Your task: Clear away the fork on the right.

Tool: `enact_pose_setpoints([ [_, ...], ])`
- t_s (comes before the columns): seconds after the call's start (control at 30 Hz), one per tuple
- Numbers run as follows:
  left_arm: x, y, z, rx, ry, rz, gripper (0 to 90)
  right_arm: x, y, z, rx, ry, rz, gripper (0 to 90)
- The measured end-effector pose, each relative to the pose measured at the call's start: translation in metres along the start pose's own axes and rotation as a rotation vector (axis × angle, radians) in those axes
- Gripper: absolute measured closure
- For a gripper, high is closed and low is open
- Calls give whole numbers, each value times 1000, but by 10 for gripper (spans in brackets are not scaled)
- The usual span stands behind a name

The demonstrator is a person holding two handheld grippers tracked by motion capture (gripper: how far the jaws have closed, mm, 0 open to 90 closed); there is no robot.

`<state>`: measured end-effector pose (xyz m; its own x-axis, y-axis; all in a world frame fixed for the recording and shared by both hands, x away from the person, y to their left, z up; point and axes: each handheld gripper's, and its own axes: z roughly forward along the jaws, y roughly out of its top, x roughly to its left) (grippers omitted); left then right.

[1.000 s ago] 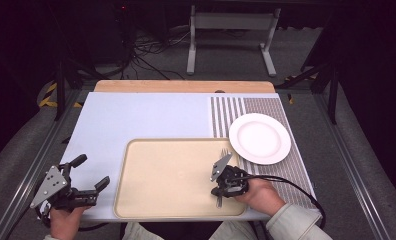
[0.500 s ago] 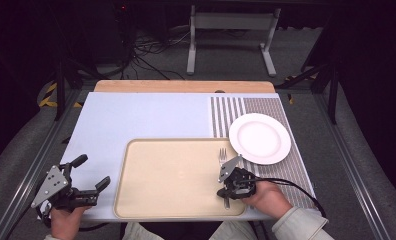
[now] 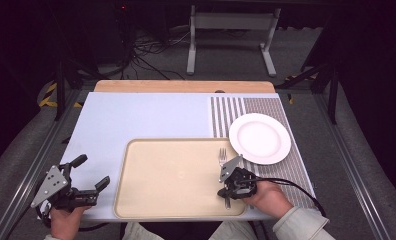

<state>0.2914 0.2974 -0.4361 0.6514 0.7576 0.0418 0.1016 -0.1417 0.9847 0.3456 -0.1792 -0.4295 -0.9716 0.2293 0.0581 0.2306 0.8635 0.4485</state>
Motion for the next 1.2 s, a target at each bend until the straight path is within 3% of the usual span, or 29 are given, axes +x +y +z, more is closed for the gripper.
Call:
enact_pose_setpoints([
  [0.17,0,0,1,5,1,2,2,5,1,-3,-20,-10,-5,839],
  [0.3,0,0,1,4,1,4,2,7,2,-12,-70,-37,-18,752],
  [0.43,0,0,2,3,0,2,2,11,5,-29,-161,-121,-29,500],
  [0.53,0,0,3,2,-1,4,2,13,6,-34,-201,-149,-29,424],
  [0.57,0,1,4,4,-5,6,2,14,5,-42,-243,-185,-26,316],
  [0.63,0,1,5,5,-5,5,2,15,5,-45,-266,-193,-27,288],
  [0.73,1,1,6,5,-7,5,2,17,3,-54,-328,-235,-26,165],
  [0.97,0,2,7,6,-9,6,2,17,-4,-75,-433,-296,23,71],
  [1.2,1,1,5,0,-2,3,2,16,-16,-88,-489,-360,55,40],
])
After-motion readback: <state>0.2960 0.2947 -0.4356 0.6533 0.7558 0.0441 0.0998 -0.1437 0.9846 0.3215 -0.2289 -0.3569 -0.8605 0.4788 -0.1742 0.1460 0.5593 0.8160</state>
